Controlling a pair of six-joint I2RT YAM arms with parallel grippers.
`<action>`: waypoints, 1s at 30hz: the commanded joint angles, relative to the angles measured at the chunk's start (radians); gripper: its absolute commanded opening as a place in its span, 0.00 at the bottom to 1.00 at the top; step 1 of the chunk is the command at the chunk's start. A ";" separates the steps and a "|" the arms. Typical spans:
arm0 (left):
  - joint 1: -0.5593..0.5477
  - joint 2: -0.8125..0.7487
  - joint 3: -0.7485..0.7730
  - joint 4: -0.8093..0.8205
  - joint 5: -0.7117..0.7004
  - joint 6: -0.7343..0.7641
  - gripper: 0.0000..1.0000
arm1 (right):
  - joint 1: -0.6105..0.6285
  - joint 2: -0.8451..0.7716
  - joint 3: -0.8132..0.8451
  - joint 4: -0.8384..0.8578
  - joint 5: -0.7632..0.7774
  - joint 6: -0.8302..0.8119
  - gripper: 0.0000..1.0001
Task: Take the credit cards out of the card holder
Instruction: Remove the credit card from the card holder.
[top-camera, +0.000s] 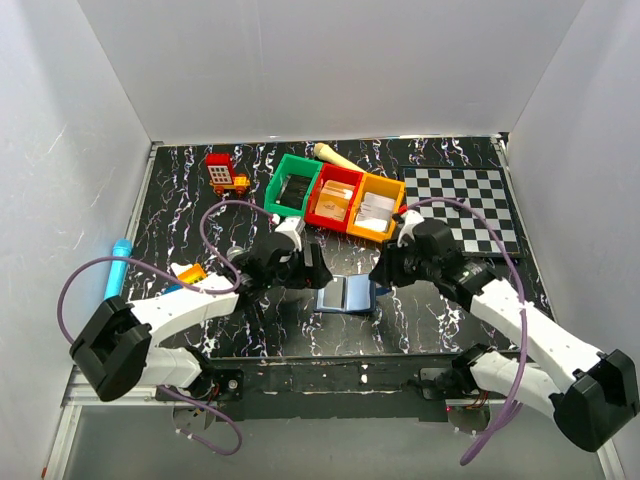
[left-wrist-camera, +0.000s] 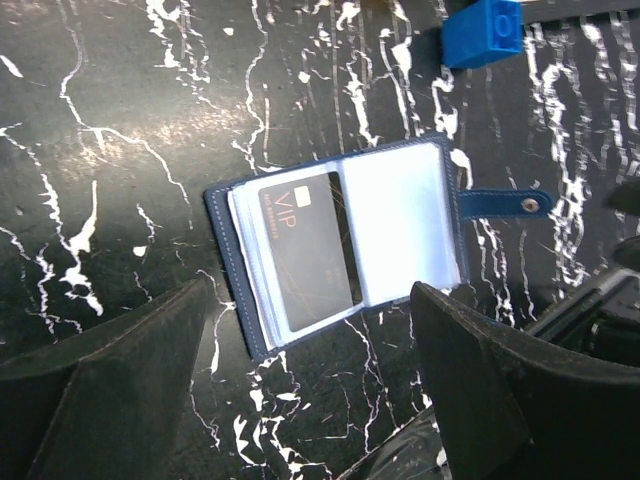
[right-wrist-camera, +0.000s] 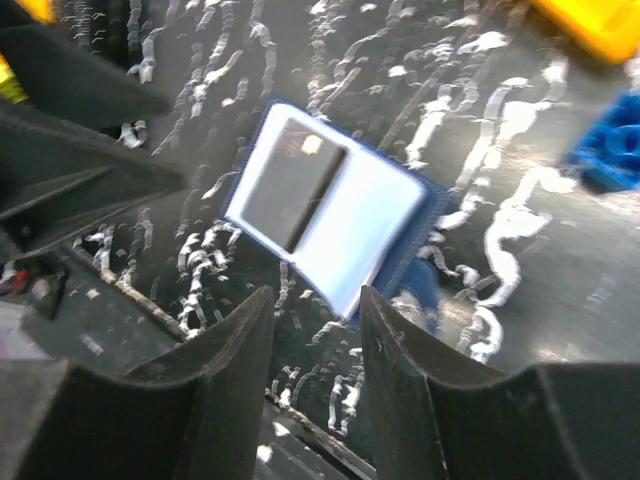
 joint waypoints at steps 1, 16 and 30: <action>0.022 -0.092 -0.126 0.284 0.133 0.004 0.82 | 0.011 -0.015 -0.164 0.415 -0.261 0.103 0.45; 0.122 0.105 -0.085 0.327 0.360 -0.051 0.31 | -0.005 0.359 -0.167 0.511 -0.357 0.229 0.09; 0.122 0.233 -0.095 0.364 0.356 -0.099 0.23 | -0.054 0.475 -0.204 0.483 -0.317 0.215 0.15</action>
